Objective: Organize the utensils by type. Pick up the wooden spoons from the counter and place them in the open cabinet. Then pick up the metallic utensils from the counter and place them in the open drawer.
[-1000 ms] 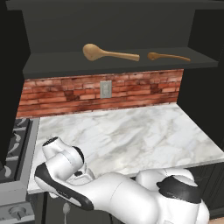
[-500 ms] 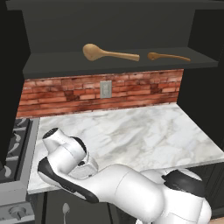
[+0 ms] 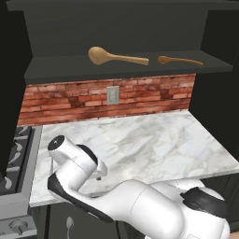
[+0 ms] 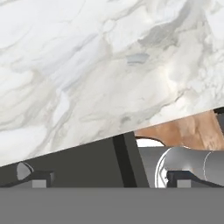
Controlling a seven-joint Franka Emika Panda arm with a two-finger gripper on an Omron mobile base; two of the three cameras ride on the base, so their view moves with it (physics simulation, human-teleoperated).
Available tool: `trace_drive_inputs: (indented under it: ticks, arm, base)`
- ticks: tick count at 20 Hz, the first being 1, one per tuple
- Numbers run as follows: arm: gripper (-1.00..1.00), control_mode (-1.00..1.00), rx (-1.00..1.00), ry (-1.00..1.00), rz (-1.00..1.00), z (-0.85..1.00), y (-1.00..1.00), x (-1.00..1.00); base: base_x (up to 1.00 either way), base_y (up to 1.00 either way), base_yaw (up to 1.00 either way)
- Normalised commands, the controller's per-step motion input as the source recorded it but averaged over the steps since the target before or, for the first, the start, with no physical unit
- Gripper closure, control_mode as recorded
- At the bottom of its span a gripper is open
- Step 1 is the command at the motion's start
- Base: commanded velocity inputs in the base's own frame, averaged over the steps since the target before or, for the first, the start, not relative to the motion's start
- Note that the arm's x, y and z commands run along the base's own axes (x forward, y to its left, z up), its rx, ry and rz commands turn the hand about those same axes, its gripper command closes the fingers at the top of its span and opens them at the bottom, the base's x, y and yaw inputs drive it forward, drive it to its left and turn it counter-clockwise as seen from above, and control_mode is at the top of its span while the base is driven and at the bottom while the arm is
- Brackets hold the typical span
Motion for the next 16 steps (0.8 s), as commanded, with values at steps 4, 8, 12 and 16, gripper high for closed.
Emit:
trace_drive_inputs:
  ticks: [4, 8, 12, 16]
  arm:
    - [-1.0, -1.0, 0.05, -0.06, 0.0, 0.1, -0.15, 0.41]
    - [-1.0, -1.0, 0.13, -0.02, 0.02, 0.09, -0.05, 0.48]
    - [-1.0, -1.0, 0.12, 0.0, 0.05, 0.11, 0.0, 0.53]
    - [-1.0, -1.0, 0.02, 0.0, 0.07, 0.04, 0.0, 0.51]
  base:
    - [0.0, 0.0, 0.0]
    - [0.0, 0.0, 0.0]
    - [0.0, 0.0, 0.0]
    - [0.0, 0.0, 0.0]
